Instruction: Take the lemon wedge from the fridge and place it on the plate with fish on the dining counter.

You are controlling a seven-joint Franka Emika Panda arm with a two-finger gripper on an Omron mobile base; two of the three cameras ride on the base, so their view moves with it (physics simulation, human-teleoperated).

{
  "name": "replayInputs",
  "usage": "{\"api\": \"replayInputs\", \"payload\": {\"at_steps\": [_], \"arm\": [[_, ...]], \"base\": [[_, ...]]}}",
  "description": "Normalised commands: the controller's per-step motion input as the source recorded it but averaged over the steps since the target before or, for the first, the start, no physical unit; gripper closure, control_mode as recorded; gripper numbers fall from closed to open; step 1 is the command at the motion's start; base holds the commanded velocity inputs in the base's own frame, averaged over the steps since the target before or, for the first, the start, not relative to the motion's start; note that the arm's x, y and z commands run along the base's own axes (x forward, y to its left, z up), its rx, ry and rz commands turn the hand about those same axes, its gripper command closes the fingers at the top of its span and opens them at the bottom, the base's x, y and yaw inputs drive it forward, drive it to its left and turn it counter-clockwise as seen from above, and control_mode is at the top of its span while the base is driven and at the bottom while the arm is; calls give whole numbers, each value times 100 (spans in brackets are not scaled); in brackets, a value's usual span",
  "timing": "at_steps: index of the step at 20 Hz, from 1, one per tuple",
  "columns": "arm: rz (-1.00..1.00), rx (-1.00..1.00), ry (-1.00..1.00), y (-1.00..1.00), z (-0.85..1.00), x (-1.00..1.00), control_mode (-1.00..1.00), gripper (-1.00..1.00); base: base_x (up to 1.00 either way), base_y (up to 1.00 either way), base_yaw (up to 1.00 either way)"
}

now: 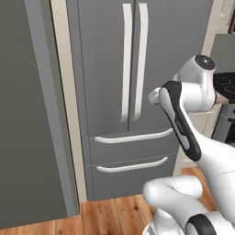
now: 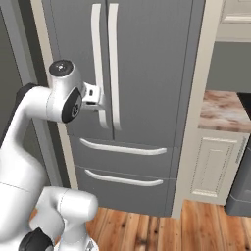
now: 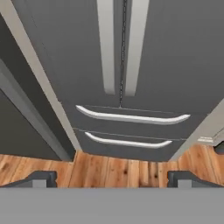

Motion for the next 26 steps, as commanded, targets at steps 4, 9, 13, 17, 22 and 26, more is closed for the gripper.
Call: {"api": "replayInputs", "payload": {"at_steps": [4,9,13,17,22,26], "arm": [[0,0,-10,0,0,71,-100,-100],[-1,0,1,0,0,81,-100,-100],[0,0,2,-3,0,86,-100,-100],[0,0,0,-3,-3,78,-100,-100],[0,0,0,-14,-12,58,-100,-100],[0,0,-7,-31,-21,27,-100,-100]], "base": [[0,0,0],[0,0,0],[0,0,0],[0,0,0],[0,0,0],[0,0,0]]}}
